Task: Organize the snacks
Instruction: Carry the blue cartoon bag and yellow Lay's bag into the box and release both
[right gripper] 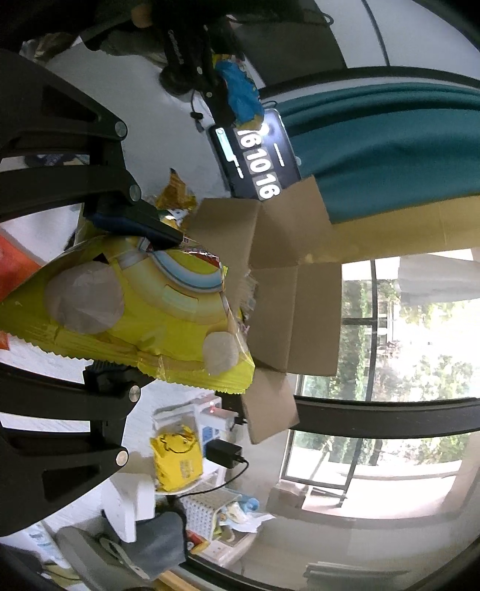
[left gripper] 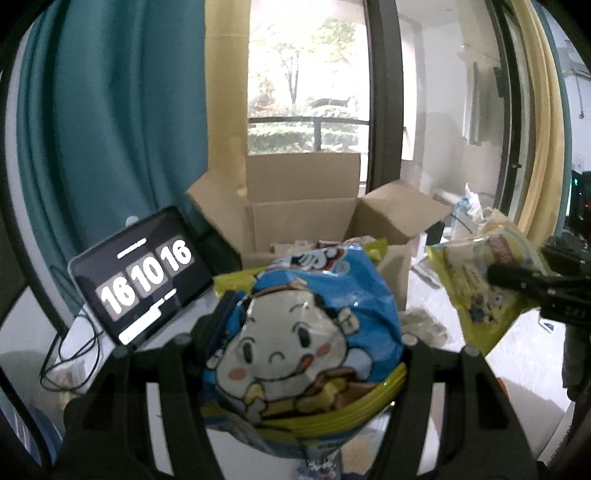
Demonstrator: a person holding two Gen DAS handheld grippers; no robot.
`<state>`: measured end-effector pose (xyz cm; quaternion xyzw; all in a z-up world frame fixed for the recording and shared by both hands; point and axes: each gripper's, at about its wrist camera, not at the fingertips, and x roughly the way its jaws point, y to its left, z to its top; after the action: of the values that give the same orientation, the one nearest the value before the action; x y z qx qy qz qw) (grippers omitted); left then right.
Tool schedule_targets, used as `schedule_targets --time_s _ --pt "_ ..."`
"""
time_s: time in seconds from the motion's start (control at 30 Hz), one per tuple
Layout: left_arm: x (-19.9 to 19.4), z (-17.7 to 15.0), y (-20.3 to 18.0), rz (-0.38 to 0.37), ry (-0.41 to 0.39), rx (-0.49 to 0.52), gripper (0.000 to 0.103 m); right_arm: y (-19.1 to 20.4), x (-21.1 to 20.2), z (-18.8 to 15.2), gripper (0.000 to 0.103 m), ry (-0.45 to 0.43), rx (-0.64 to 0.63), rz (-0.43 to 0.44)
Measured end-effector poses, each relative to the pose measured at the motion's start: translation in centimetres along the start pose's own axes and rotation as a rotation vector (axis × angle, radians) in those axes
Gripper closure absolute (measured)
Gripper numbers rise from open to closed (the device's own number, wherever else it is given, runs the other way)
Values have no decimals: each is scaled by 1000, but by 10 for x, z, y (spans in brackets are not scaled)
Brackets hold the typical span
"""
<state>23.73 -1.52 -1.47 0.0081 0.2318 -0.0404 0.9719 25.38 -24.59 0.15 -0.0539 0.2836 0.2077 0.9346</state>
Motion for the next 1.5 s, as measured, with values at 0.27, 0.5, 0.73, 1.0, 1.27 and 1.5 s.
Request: schedule_targets --time_s 0.27,0.5,0.73,1.0,1.27,1.5 --pt "17 26 -2 -22 -50 34 39 -11 16 23 48 -25 -6 -20" --pt "34 48 -4 -52 -89 55 39 -19 32 41 48 -43 -14 -31" --pt "58 68 -2 -63 -118 59 39 -24 49 62 48 -69 -25 -43" --pt "94 84 -1 -72 -115 66 39 -24 73 83 48 -90 -41 -43" --pt "138 97 1 -84 -95 53 38 -33 108 100 48 -87 -45 -48" --pt "176 103 5 -91 -57 43 38 -46 141 110 48 -75 -39 -56"
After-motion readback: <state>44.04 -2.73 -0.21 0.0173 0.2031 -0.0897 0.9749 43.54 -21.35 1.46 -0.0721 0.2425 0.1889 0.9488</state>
